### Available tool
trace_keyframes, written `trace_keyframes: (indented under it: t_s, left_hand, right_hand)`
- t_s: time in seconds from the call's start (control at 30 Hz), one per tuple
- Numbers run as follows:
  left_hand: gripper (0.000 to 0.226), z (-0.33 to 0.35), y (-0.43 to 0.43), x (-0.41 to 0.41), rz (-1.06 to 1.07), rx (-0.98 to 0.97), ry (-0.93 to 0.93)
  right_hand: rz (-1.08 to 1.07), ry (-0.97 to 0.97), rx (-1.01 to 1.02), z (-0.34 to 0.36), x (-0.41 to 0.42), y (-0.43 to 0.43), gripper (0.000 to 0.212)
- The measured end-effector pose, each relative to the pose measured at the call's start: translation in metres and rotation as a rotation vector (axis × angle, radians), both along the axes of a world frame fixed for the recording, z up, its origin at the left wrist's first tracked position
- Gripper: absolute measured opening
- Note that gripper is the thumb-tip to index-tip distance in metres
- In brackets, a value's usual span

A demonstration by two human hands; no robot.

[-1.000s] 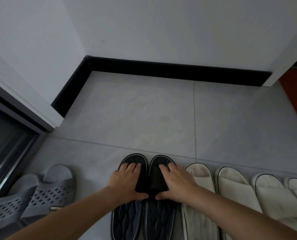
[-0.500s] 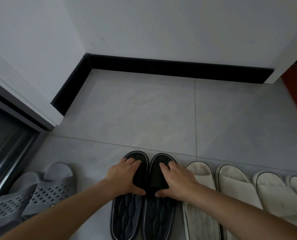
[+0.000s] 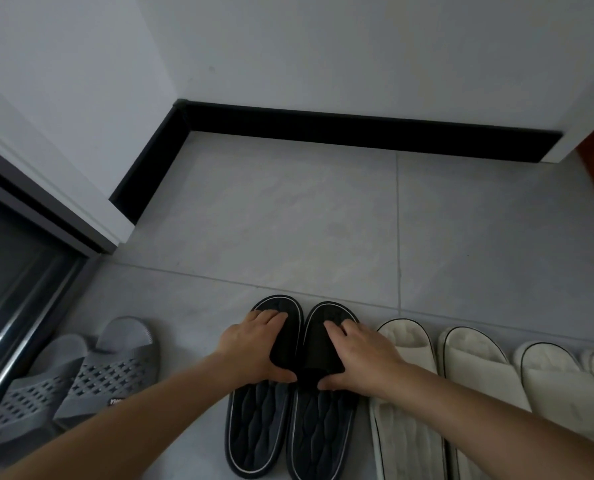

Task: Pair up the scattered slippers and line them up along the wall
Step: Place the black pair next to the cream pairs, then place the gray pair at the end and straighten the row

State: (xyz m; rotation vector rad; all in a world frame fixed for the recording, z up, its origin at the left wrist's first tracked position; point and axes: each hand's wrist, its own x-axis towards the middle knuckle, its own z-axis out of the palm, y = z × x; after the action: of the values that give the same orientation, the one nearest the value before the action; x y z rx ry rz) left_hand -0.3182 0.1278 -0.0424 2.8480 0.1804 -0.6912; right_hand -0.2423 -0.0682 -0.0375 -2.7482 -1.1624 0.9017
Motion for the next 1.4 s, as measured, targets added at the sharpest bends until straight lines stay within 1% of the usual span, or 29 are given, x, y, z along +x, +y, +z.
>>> trace_keyframes:
  t_s: [0.23, 0.37, 0.47, 0.53, 0.57, 0.63, 0.7, 0.77, 0.9, 1.0, 1.1, 1.17, 1.2, 1.3, 1.4]
  left_hand:
    - [0.115, -0.002, -0.008, -0.005, 0.008, 0.02, 0.009]
    - [0.109, -0.003, -0.013, -0.005, 0.027, 0.029, -0.016]
    - [0.11, -0.003, -0.014, -0.006, 0.036, 0.031, -0.011]
    - [0.111, -0.004, -0.012, -0.007, 0.034, 0.033, -0.009]
    - [0.112, -0.004, -0.011, -0.008, 0.031, 0.035, -0.009]
    - [0.112, -0.004, -0.01, -0.007, 0.03, 0.038, 0.001]
    - [0.111, -0.002, -0.011, -0.005, 0.044, 0.033, 0.012]
    - [0.11, -0.001, -0.013, -0.002, 0.057, 0.037, 0.007]
    - [0.109, 0.001, -0.016, 0.001, 0.064, 0.025, 0.019]
    - [0.113, 0.001, -0.016, 0.002, 0.052, 0.009, 0.039]
    - [0.123, 0.003, -0.011, 0.0, 0.029, -0.064, 0.087]
    - [0.126, 0.008, 0.002, -0.006, 0.045, -0.113, 0.089]
    - [0.125, 0.011, 0.011, -0.01, 0.059, -0.112, 0.068]
    - [0.123, 0.021, 0.048, -0.03, 0.109, -0.049, 0.005]
    - [0.121, 0.032, 0.086, -0.062, 0.214, 0.031, -0.022]
  right_hand:
    - [0.005, -0.011, -0.032, 0.003, -0.005, 0.003, 0.109]
    - [0.002, -0.005, -0.018, 0.005, -0.008, 0.004, 0.112]
    - [0.015, 0.078, -0.008, 0.01, -0.001, -0.006, 0.124]
    - [0.052, 0.104, -0.078, 0.015, 0.009, -0.025, 0.135]
    - [0.075, 0.099, -0.136, 0.017, 0.014, -0.038, 0.137]
    - [0.105, 0.066, -0.244, 0.017, 0.019, -0.066, 0.134]
    - [0.116, 0.015, -0.284, 0.015, 0.018, -0.083, 0.123]
    - [0.114, -0.033, -0.269, 0.012, 0.016, -0.087, 0.114]
    - [0.09, -0.094, -0.238, 0.007, 0.014, -0.087, 0.113]
    - [0.079, -0.102, -0.251, 0.005, 0.01, -0.085, 0.116]
    - [0.087, -0.087, -0.246, 0.013, 0.011, -0.075, 0.125]
    - [0.108, -0.062, -0.201, 0.023, 0.01, -0.058, 0.131]
    - [0.109, -0.041, -0.161, 0.028, 0.009, -0.046, 0.13]
    - [0.125, 0.004, -0.006, 0.038, -0.005, -0.002, 0.116]
    - [0.2, 0.062, 0.074, 0.04, -0.022, 0.042, 0.104]
